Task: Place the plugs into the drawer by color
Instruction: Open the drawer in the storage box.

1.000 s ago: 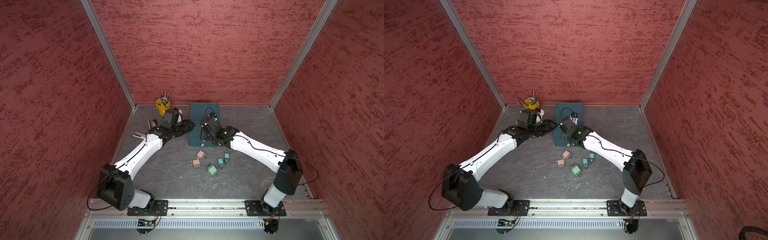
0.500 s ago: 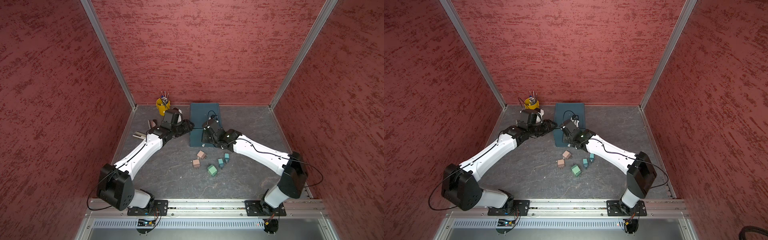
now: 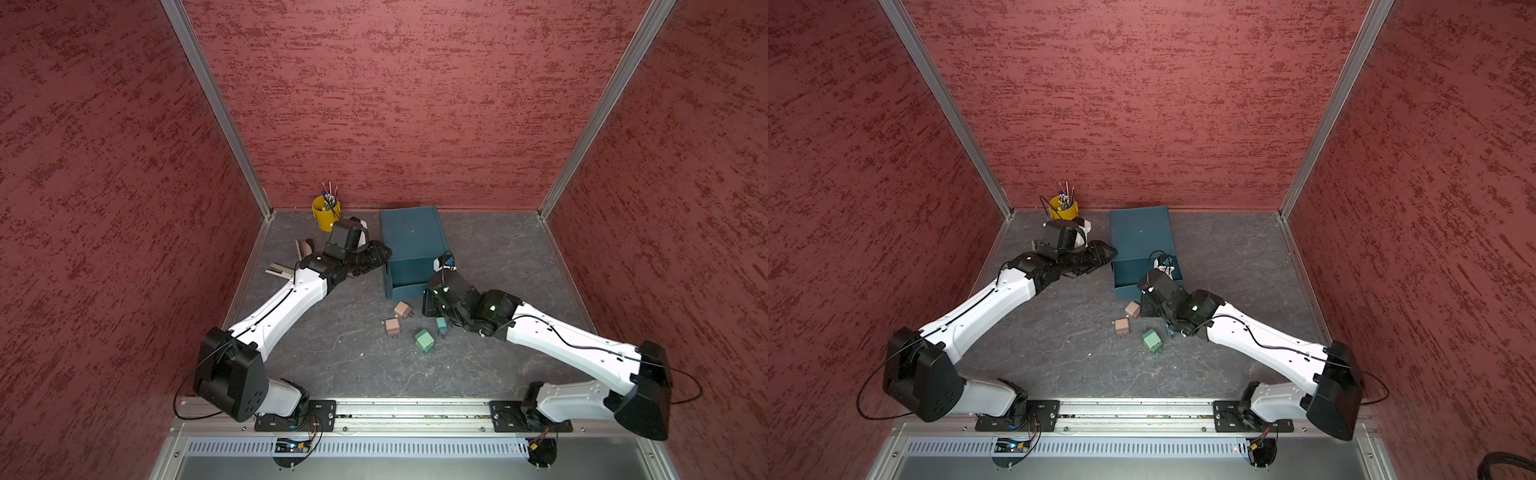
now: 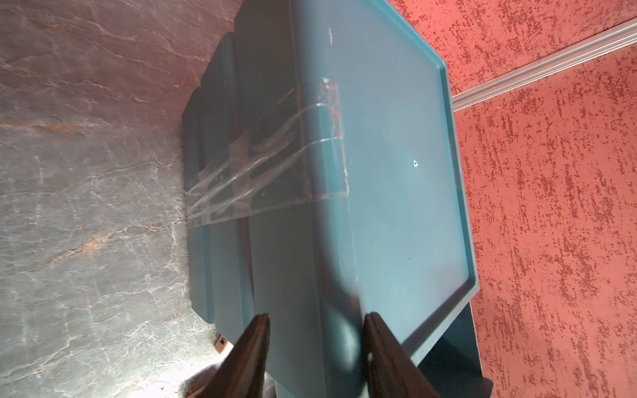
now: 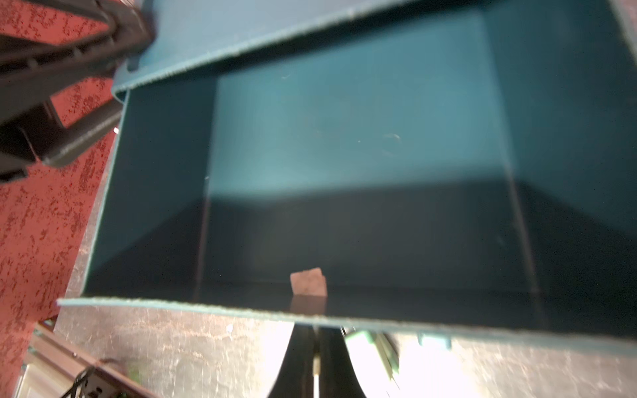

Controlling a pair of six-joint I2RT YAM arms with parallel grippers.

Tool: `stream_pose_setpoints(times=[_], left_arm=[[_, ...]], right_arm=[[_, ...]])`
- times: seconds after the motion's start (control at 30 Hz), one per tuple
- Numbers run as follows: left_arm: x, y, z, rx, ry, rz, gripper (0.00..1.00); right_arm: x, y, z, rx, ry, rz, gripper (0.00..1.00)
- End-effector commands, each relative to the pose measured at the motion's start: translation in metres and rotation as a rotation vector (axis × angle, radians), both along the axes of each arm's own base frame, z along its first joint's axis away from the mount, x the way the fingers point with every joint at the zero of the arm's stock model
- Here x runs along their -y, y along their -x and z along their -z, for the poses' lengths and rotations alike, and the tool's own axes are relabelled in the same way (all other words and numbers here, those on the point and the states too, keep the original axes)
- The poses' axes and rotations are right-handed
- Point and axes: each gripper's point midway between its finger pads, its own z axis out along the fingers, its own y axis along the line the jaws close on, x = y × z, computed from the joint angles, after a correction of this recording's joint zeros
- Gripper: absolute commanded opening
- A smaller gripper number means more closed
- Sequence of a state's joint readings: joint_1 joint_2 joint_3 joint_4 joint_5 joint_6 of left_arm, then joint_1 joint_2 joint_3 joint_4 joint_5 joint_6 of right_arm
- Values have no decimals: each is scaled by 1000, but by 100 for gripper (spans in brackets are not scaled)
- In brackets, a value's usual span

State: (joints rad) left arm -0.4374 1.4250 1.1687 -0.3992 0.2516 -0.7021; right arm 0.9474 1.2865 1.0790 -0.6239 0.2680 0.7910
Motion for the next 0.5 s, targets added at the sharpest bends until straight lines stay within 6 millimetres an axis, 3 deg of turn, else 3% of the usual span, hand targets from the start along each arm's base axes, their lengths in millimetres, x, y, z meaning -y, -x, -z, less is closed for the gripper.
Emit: stream_pose_setpoints(times=[0.0, 0.27, 0.47], left_arm=[[-21, -8, 12, -26, -67, -81, 48], [-22, -12, 6, -15, -68, -85, 47], [-22, -12, 4, -14, -62, -81, 48]], right_arm=[[20, 20, 15, -60, 73, 14, 0], [15, 36, 25, -92, 104, -36, 0], [6, 35, 27, -105, 131, -62, 1]])
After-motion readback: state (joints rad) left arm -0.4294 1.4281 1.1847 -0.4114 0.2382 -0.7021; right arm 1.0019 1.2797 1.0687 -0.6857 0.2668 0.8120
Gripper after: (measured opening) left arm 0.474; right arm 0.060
